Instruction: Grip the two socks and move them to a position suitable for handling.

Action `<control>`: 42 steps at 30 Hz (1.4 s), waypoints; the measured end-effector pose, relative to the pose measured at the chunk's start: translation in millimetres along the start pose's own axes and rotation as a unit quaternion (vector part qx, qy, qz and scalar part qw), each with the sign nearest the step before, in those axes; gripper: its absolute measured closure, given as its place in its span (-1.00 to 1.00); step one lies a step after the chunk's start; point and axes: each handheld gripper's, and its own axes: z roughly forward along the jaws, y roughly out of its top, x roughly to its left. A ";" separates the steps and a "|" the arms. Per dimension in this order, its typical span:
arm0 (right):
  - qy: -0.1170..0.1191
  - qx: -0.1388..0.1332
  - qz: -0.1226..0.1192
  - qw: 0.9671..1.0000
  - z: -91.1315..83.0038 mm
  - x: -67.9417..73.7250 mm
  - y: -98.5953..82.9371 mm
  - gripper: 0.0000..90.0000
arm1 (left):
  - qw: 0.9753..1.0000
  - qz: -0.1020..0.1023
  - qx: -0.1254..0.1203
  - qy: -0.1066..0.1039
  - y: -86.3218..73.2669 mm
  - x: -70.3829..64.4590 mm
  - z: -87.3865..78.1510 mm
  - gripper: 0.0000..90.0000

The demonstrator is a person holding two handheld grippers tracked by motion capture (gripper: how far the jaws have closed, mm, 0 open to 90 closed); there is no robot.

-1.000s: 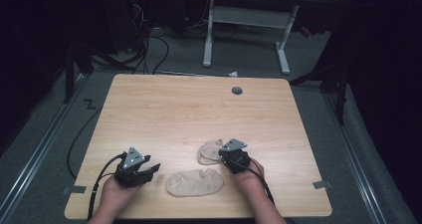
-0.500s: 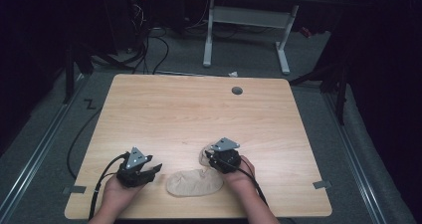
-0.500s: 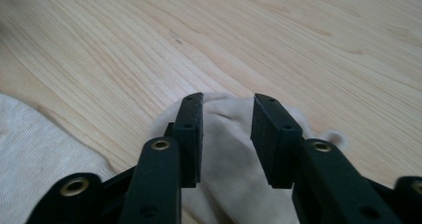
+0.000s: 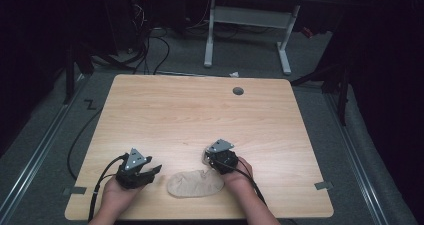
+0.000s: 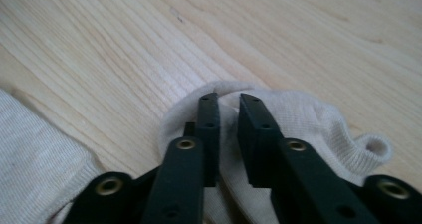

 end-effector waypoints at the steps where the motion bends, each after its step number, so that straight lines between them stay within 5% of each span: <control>1: 0.001 -0.004 -0.001 1.000 -1.3 -0.3 0.4 0.85 | 1.000 0.000 0.001 -0.001 0.1 0.0 0.0 0.11; 18: -0.013 -0.070 0.032 0.997 -29.2 -10.6 -3.2 0.93 | 1.000 0.005 -0.007 -0.003 5.4 -0.9 0.8 0.11; 31: -0.025 -0.089 0.078 0.993 -51.5 -32.0 -20.0 0.93 | 1.000 0.014 -0.007 -0.013 14.4 -5.1 9.7 0.11; 42: -0.061 -0.095 0.112 0.987 -73.8 -52.1 -42.1 0.89 | 0.999 0.020 -0.012 -0.024 23.1 -9.8 18.5 0.11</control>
